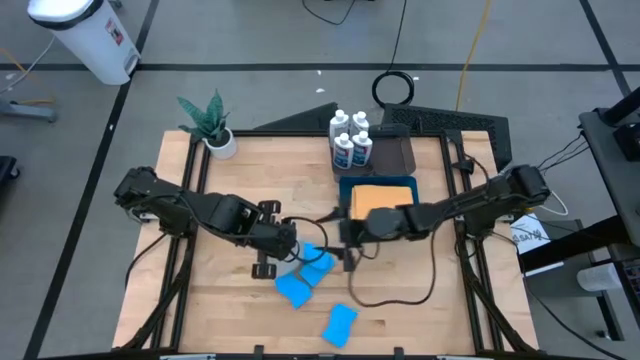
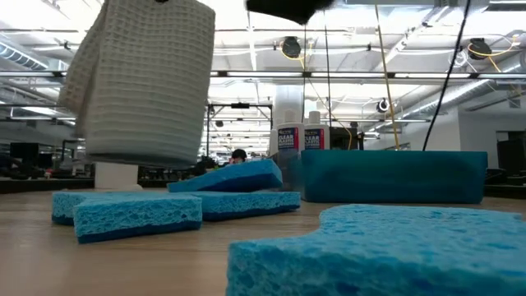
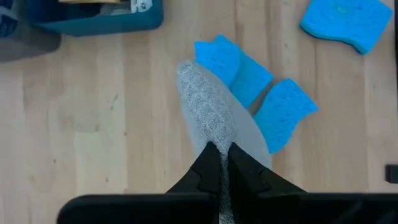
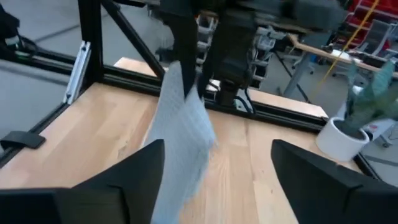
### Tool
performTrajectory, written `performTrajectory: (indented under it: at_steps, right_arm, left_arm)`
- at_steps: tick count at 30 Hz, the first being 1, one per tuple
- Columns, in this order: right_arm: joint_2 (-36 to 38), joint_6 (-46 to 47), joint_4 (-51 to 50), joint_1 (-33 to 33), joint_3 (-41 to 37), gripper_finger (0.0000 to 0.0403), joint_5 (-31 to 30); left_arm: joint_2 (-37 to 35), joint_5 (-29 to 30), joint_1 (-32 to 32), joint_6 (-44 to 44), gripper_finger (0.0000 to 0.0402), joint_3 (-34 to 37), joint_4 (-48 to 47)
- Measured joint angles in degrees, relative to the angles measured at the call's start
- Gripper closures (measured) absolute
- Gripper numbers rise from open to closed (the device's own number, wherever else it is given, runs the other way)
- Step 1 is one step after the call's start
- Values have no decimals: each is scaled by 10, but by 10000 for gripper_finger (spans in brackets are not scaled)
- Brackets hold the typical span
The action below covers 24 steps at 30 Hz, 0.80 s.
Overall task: Pick & Place Kitchen Items
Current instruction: Put the black napkin into the blue bin
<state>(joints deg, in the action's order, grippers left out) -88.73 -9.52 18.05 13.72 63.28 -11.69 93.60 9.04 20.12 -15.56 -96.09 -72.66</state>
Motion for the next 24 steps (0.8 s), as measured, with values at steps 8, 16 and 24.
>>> performTrajectory:
  at_steps: [8,16,24]
  right_arm:
    - [-116,-17,-34,-34,130,116,104]
    - [-143,-34,-26,-52,139,137,146]
    - [-143,-30,-47,-51,139,159,176]
  left_arm:
    - [0,-16,1,11,394,0,14]
    - [0,-42,3,2,394,0,-9]
    - [0,-66,8,13,393,0,-6]
